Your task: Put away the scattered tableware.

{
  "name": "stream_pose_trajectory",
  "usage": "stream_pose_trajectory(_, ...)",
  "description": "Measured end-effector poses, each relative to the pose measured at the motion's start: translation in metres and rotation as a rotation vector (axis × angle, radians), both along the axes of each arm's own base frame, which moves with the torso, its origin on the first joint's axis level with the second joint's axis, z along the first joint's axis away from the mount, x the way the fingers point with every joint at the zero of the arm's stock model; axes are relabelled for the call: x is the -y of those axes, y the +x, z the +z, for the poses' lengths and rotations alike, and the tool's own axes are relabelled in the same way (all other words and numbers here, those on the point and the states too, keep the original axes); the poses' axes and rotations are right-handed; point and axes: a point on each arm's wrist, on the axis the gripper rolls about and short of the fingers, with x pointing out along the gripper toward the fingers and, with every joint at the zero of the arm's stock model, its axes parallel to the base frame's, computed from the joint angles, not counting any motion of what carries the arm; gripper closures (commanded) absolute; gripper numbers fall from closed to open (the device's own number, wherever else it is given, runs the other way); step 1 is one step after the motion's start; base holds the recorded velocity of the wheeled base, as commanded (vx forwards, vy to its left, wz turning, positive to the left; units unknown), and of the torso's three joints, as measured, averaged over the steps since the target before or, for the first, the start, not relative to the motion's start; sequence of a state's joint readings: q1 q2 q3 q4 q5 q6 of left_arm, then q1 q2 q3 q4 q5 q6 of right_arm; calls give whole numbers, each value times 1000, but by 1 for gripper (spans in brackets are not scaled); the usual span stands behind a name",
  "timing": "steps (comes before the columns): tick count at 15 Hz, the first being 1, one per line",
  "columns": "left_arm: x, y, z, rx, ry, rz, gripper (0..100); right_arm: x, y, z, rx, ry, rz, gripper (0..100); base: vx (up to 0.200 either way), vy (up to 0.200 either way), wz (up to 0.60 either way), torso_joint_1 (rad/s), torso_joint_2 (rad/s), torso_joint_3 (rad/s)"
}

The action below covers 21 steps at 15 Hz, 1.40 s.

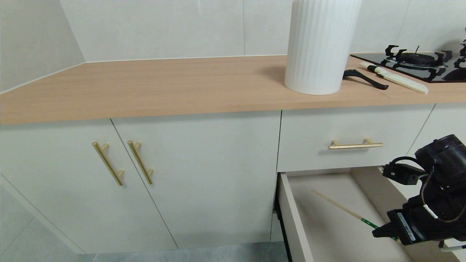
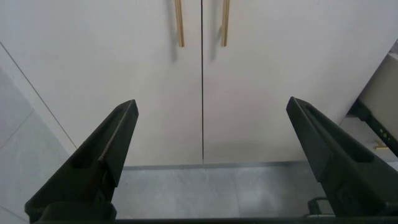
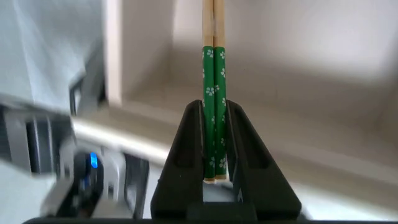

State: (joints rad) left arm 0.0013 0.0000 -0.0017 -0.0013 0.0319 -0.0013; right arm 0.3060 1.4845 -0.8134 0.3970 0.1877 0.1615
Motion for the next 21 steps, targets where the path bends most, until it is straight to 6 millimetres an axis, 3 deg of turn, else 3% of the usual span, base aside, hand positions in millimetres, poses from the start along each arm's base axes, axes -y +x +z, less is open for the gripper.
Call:
stream_pose_trajectory(5,0,0,0,0,0,0,0,-22,47,-24,39,-142,-90,100,0,0,0,0,0,0)
stream_pose_trajectory(10,0,0,0,0,0,-1,0,-52,89,-75,4,-188,-79,100,0,0,0,0,0,0)
stream_pose_trajectory(15,0,0,0,0,-1,0,0,-59,99,-128,-4,-218,-75,100,0,0,0,0,0,0)
stream_pose_trajectory(21,0,0,0,0,0,0,0,-60,104,-169,5,-288,-105,100,0,0,0,0,0,0)
